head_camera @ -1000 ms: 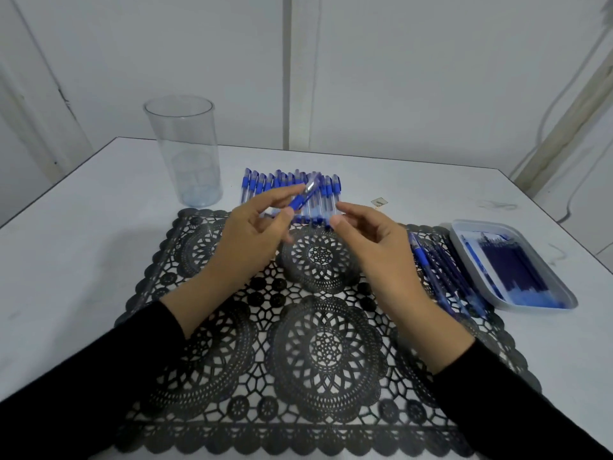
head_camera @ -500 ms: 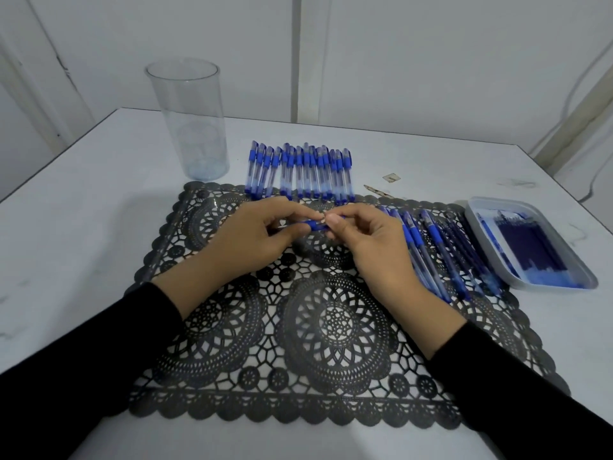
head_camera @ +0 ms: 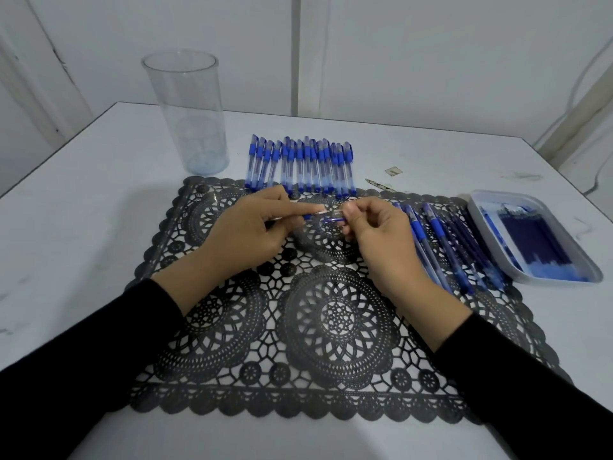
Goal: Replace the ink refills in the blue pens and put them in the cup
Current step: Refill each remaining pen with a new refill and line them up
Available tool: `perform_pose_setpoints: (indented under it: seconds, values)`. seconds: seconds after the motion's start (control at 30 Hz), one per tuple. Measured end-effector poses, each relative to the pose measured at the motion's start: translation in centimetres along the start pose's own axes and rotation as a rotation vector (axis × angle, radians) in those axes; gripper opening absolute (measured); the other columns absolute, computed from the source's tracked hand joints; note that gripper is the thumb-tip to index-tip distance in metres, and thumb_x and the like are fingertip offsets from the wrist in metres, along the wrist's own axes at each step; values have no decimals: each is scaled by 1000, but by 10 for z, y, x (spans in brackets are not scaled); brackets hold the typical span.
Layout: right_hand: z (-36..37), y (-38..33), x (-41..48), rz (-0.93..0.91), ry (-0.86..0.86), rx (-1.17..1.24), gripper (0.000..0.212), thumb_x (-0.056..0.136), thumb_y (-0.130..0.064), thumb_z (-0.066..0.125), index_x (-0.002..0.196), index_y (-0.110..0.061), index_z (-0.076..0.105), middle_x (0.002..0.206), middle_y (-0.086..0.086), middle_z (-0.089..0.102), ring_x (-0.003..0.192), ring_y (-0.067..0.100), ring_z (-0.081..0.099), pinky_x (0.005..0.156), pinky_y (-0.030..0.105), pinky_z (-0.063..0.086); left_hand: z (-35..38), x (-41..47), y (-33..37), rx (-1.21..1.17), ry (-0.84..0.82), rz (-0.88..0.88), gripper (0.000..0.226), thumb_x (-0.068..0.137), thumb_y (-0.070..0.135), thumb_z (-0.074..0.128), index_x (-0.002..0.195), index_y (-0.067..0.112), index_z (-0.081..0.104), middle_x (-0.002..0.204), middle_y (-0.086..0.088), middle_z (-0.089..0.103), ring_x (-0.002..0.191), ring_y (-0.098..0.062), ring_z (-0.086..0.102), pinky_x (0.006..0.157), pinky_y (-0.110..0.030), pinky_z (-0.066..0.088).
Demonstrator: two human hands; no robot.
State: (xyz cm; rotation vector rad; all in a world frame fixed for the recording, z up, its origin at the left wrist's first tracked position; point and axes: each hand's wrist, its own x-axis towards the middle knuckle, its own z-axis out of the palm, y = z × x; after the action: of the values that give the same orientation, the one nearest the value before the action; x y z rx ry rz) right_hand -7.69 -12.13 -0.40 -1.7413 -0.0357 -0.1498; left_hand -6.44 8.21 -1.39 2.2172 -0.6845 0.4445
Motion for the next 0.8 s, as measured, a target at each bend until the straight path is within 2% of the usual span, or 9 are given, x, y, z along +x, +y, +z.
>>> perform_pose_setpoints:
  seconds: [0.1, 0.17, 0.23, 0.3, 0.4, 0.5, 0.6, 0.67, 0.8]
  values:
    - [-1, 1, 1, -10, 16, 6, 10, 96, -22, 61, 87, -20, 66, 77, 4, 66, 73, 17, 59, 81, 43, 54, -2, 0, 0, -38, 96, -43, 36, 93, 13, 65, 125, 31, 66, 75, 13, 52, 63, -17, 48, 57, -42, 45]
    - [-4, 1, 2, -22, 5, -19, 9, 95, -23, 62, 88, -20, 68, 84, 8, 70, 78, 21, 64, 86, 43, 54, -3, 0, 2, -43, 128, -56, 34, 93, 11, 67, 123, 27, 68, 73, 13, 52, 61, -15, 47, 56, -34, 43]
    - [-8, 1, 4, -67, -45, -106, 9, 94, -21, 63, 90, -23, 70, 88, 12, 71, 83, 27, 66, 82, 42, 55, -3, 0, 6, -46, 142, -62, 31, 91, 13, 69, 119, 26, 69, 72, 13, 55, 59, -13, 46, 54, -20, 39]
    - [-12, 0, 4, -133, -109, -223, 10, 92, -16, 64, 92, -22, 72, 85, 14, 69, 76, 25, 63, 73, 38, 54, -4, 1, 8, -49, 162, -82, 28, 89, 17, 71, 115, 29, 70, 73, 11, 62, 58, -12, 48, 56, -14, 38]
    - [-16, -1, 4, -247, -146, -380, 10, 88, -11, 68, 92, -19, 70, 89, 0, 69, 81, 14, 65, 76, 24, 55, -4, 1, 10, -55, 199, -125, 23, 88, 20, 74, 109, 30, 72, 80, 7, 72, 60, -18, 59, 58, -20, 49]
    - [-20, -5, 3, -290, -186, -508, 13, 87, -12, 69, 95, -23, 70, 89, -14, 65, 83, -3, 59, 74, 3, 44, -4, 0, 10, -64, 194, -142, 20, 87, 23, 75, 106, 27, 75, 81, 15, 72, 64, -16, 66, 63, -27, 55]
    - [-23, -7, 3, -268, -212, -559, 16, 87, -13, 70, 101, -21, 70, 87, -22, 60, 80, -9, 55, 71, -1, 39, -4, 0, 11, -38, 182, -120, 20, 87, 24, 74, 108, 25, 75, 82, 23, 68, 67, -8, 66, 63, -17, 51]
    - [-23, -7, 3, -266, -222, -578, 18, 87, -13, 70, 104, -20, 70, 88, -20, 60, 79, -10, 54, 70, -2, 38, -4, -1, 12, -11, 186, -98, 21, 88, 23, 74, 109, 25, 74, 83, 24, 68, 71, -4, 65, 65, -11, 47]
    - [-25, -8, 4, -283, -225, -615, 18, 88, -14, 69, 106, -18, 70, 89, -17, 61, 77, -13, 51, 69, -6, 35, -4, 0, 13, -2, 178, -59, 23, 88, 21, 74, 111, 20, 75, 94, 10, 75, 85, -3, 68, 80, -22, 55]
